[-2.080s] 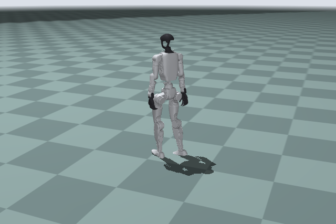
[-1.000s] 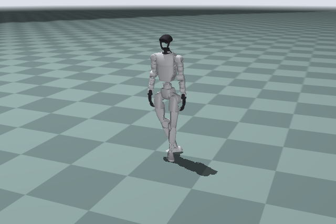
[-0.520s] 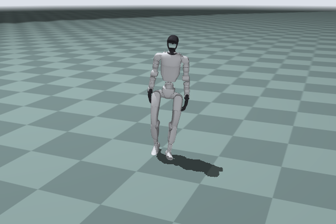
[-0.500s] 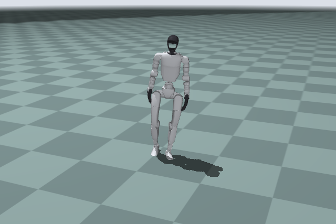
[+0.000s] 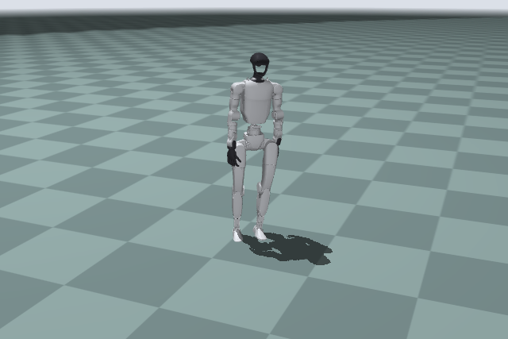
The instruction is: In place motions
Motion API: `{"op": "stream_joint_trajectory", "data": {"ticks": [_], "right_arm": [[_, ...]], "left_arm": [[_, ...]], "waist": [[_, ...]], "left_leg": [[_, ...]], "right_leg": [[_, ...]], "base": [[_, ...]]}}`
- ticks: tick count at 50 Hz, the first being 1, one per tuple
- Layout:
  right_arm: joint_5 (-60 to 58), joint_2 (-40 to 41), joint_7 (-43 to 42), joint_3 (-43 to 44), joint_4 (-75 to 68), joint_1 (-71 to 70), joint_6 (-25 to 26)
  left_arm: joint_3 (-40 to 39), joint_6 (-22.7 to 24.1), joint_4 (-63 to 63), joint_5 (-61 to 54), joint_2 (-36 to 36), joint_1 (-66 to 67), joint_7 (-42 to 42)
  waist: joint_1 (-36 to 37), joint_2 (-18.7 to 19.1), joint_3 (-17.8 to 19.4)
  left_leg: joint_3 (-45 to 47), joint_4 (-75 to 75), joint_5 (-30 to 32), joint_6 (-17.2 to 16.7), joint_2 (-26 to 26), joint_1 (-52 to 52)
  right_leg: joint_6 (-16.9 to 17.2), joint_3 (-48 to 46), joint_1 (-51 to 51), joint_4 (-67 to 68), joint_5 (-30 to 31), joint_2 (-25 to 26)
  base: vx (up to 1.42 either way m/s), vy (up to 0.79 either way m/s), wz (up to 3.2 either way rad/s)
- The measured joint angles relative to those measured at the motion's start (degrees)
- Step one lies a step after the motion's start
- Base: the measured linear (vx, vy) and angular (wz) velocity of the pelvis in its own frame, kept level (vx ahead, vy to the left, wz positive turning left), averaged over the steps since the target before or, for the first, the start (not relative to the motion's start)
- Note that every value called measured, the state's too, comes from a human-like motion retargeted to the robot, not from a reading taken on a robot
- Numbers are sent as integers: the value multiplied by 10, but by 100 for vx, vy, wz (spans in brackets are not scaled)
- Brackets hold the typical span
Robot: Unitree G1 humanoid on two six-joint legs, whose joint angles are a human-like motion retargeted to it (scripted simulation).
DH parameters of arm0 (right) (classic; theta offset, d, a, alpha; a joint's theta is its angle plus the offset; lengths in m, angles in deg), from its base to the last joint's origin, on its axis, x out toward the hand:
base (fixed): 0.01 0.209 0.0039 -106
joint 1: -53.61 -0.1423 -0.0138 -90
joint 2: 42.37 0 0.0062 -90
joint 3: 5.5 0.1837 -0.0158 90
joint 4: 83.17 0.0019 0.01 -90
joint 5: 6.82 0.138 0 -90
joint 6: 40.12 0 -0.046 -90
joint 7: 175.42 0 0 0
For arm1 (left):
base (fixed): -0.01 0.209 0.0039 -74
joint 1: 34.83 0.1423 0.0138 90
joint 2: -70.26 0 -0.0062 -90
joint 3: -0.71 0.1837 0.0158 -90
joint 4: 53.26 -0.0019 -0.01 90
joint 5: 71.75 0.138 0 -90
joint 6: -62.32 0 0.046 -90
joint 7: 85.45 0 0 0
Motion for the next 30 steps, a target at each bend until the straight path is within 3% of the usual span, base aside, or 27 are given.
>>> {"op": "stream_joint_trajectory", "data": {"ticks": [10, 15, 30], "right_arm": [[-14, 7, 6, -9, -48, 10, 6], [-13, 8, 3, 3, -74, 20, 5], [5, -9, -3, 36, -112, 36, 11]], "left_arm": [[26, 14, 37, 9, -15, -10, 6], [39, 13, 35, 32, -7, -9, 2], [15, 17, 14, -3, -7, 4, 8]], "waist": [[81, 7, 1], [21, 7, -10], [-1, 9, -10]], "left_leg": [[56, 17, -2, 4, 12, -16], [0, 9, -12, -17, 16, 1], [-1, 22, -39, -18, 25, 16]], "right_leg": [[-25, 46, 11, 1, 11, 27], [-26, -12, 20, -4, 6, 18], [-49, 0, 32, 1, 18, 29]], "base": [[-2, -7, -33], [-4, -8, 96], [-4, -4, 1]]}}
